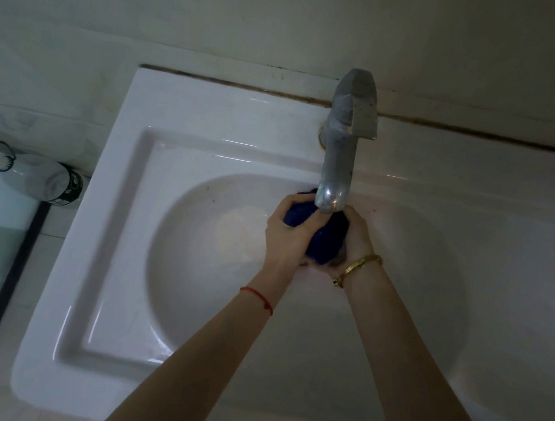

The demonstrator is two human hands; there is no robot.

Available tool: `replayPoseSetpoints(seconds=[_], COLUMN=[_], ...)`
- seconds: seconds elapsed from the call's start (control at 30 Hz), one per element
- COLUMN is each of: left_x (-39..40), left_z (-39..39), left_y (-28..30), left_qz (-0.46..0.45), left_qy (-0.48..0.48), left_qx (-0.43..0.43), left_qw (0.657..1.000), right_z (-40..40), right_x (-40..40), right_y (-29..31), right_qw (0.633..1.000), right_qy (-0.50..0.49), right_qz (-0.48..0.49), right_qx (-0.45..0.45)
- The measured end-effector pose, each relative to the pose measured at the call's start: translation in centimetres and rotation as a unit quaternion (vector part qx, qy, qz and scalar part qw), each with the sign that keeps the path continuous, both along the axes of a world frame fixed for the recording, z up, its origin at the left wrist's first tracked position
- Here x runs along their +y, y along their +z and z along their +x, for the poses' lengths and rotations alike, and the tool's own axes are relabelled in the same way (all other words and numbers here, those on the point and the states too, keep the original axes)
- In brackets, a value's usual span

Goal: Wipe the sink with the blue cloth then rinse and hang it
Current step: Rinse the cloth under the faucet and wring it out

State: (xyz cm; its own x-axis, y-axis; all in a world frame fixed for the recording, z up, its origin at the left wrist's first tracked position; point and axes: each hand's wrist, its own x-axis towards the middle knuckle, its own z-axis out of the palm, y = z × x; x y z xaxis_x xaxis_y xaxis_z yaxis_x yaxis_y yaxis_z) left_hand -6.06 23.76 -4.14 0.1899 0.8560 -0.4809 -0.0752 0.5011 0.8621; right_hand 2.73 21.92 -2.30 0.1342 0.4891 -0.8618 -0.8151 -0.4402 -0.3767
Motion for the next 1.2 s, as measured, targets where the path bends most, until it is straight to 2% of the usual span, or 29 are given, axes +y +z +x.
replayPoseSetpoints(seconds=[0.13, 0.23, 0.3, 0.47, 0.6, 0.67, 0.8, 0.87, 0.97, 1.0, 1.07, 1.13, 1.2], left_x=[-0.2, -0.5, -0.6, -0.3, 0.5, 0.9, 1.5, 1.4, 1.3, 1.3, 1.7, 1.7, 1.5], left_z=[-0.3, 0.3, 0.8, 1.9, 2.2, 2.2, 1.8, 1.6, 0.9, 0.6, -0.1, -0.6, -0.7], left_y=[-0.1, -0.1, -0.3, -0.4, 0.2, 0.2, 0.6, 0.6, 1.3, 0.9, 0.4, 0.5, 0.5], left_qz=[0.122, 0.219, 0.225, 0.16, 0.113, 0.055, -0.124, -0.138, -0.085, -0.065, -0.009, 0.062, 0.105], left_qy=[-0.058, -0.078, -0.047, 0.062, 0.111, 0.147, 0.169, 0.158, 0.138, 0.125, 0.078, 0.032, -0.014], left_qx=[0.06, 0.076, 0.075, 0.056, 0.058, 0.064, -0.009, -0.027, -0.018, -0.018, -0.008, 0.028, 0.052], left_qw=[0.989, 0.97, 0.97, 0.984, 0.986, 0.985, 0.978, 0.977, 0.987, 0.99, 0.997, 0.997, 0.993], right_z=[0.7, 0.1, -0.4, -2.2, -2.5, -2.6, -2.9, -2.6, -2.3, -2.1, -1.4, -0.2, 0.6], right_x=[-0.2, 0.1, 0.3, 1.2, 1.6, 1.4, 0.6, 0.2, 0.1, 0.1, -0.2, -0.8, -1.2], right_y=[-1.5, -2.6, -2.9, -2.9, -2.7, -2.1, -1.0, -0.7, -1.0, -1.2, -1.5, -1.6, -1.5], right_qw=[0.996, 0.996, 0.996, 0.991, 0.973, 0.962, 0.938, 0.932, 0.95, 0.964, 0.994, 0.998, 0.993], right_qy=[0.007, -0.034, -0.062, -0.13, -0.153, -0.16, -0.11, -0.066, -0.019, -0.014, -0.023, -0.059, -0.072], right_qz=[-0.038, -0.02, -0.003, 0.017, -0.05, -0.049, -0.04, -0.031, -0.034, -0.036, -0.015, 0.007, 0.011], right_qx=[0.077, 0.078, 0.062, -0.019, -0.162, -0.215, -0.325, -0.356, -0.31, -0.263, -0.109, 0.029, 0.097])
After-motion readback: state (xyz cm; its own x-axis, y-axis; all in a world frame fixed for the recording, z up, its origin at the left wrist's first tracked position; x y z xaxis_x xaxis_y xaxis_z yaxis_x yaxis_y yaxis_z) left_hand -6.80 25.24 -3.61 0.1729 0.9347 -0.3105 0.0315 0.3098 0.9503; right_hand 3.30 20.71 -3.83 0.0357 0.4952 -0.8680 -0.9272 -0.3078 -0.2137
